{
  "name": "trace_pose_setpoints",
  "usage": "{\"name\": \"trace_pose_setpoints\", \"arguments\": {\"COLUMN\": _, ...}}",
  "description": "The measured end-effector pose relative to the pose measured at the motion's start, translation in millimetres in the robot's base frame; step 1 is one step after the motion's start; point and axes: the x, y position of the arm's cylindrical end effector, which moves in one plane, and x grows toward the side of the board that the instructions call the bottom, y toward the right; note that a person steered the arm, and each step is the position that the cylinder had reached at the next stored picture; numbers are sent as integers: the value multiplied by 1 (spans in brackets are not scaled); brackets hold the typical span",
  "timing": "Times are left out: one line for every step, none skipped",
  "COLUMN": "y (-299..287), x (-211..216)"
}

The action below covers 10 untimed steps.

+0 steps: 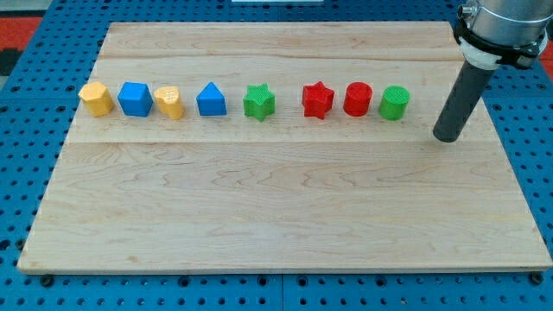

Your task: Move your arm towards center

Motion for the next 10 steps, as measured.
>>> {"name": "trace_pose_setpoints", "arguments": {"y": 0, "x": 5}}
{"name": "trace_pose_setpoints", "arguments": {"y": 0, "x": 8}}
{"name": "trace_pose_setpoints", "arguments": {"y": -6, "x": 8}}
{"name": "trace_pose_setpoints", "arguments": {"y": -27, "x": 8}}
{"name": "trace_pose_setpoints", "arguments": {"y": -65, "x": 8}}
{"name": "trace_pose_setpoints", "arguments": {"y": -111, "x": 10}}
{"name": "trace_pose_setpoints", "arguments": {"y": -177, "x": 13}}
{"name": "trace_pose_setpoints", "arguments": {"y": -233, "x": 12}}
{"name": "trace_pose_setpoints", "arguments": {"y": -233, "x": -3}}
{"name": "trace_pose_setpoints", "arguments": {"y": -234, "x": -2}}
